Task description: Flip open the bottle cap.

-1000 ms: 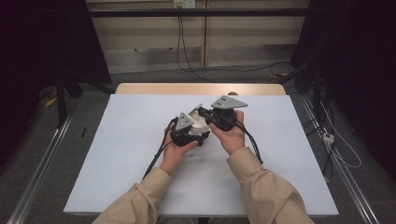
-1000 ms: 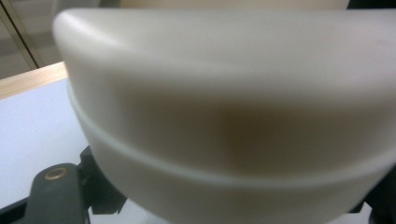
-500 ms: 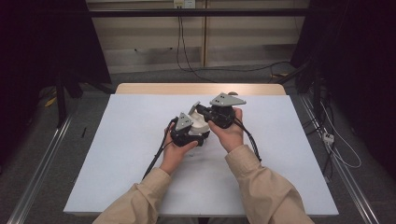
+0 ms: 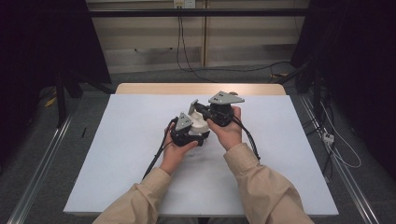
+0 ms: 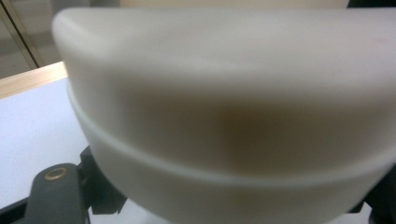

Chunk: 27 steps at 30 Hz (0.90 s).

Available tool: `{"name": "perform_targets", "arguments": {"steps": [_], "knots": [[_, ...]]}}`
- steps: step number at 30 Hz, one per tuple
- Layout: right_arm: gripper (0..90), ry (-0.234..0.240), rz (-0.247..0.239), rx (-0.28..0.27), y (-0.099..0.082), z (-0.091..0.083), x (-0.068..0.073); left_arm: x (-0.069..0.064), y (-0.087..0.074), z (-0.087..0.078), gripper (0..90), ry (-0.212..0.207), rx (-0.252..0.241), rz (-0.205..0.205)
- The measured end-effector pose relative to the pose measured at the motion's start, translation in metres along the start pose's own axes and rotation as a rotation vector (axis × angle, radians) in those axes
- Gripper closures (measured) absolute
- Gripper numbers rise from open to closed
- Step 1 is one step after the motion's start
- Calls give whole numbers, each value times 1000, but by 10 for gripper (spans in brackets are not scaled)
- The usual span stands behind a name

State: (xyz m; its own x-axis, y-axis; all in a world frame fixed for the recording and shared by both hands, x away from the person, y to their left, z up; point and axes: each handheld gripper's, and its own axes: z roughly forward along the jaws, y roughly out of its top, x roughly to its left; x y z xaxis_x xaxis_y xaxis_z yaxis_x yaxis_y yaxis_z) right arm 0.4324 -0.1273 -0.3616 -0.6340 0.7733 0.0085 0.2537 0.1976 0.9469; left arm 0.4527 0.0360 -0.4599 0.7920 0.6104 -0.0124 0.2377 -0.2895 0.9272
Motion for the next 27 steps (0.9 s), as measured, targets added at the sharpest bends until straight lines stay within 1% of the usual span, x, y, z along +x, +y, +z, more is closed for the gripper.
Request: {"name": "perform_targets", "arguments": {"steps": [9,27], "knots": [[900,0,-8,-3,2,4,0,0,0,0,187,-1,2,2],[900,3,-4,5,1,11,-1,0,0,0,187,0,-1,-5]]}}
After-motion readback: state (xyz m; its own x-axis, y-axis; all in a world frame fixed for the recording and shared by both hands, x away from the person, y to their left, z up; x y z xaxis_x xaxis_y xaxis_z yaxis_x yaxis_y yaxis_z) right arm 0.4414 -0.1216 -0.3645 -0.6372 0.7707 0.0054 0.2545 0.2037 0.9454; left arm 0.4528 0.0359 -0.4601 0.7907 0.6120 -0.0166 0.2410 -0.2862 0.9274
